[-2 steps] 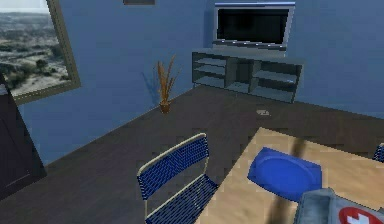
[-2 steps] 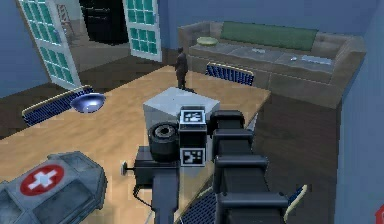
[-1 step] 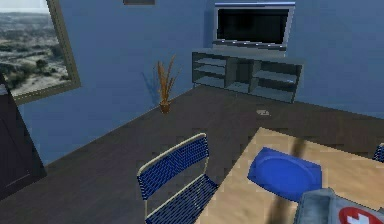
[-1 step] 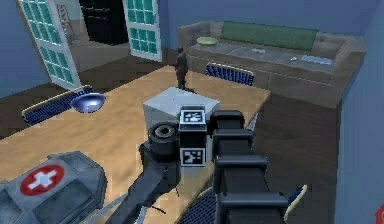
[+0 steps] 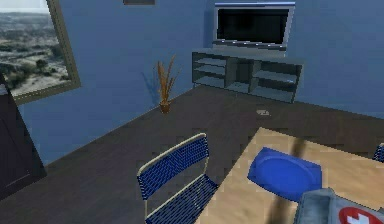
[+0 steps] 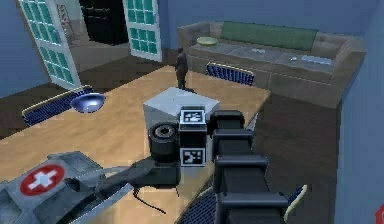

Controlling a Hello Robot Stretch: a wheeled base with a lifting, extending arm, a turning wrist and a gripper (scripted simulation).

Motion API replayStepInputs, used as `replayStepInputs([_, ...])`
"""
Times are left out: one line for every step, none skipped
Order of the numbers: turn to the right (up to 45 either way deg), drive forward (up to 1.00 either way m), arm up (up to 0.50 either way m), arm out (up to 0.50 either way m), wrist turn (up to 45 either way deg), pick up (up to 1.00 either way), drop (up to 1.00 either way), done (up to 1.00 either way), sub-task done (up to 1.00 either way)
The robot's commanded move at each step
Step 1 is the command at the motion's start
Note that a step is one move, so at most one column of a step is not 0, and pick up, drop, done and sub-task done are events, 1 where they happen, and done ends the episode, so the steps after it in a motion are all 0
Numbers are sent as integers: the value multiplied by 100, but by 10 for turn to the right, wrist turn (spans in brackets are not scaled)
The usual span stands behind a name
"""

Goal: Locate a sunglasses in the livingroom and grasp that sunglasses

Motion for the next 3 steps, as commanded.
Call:
replayStepInputs([0, 0, 0, 0, 450, 0, 0, 0, 0])
replayStepInputs([0, 0, 0, 0, 270, 0, 0, 0, 0])
replayStepInputs([0, 0, -30, 0, 0, 0, 0, 0, 0])
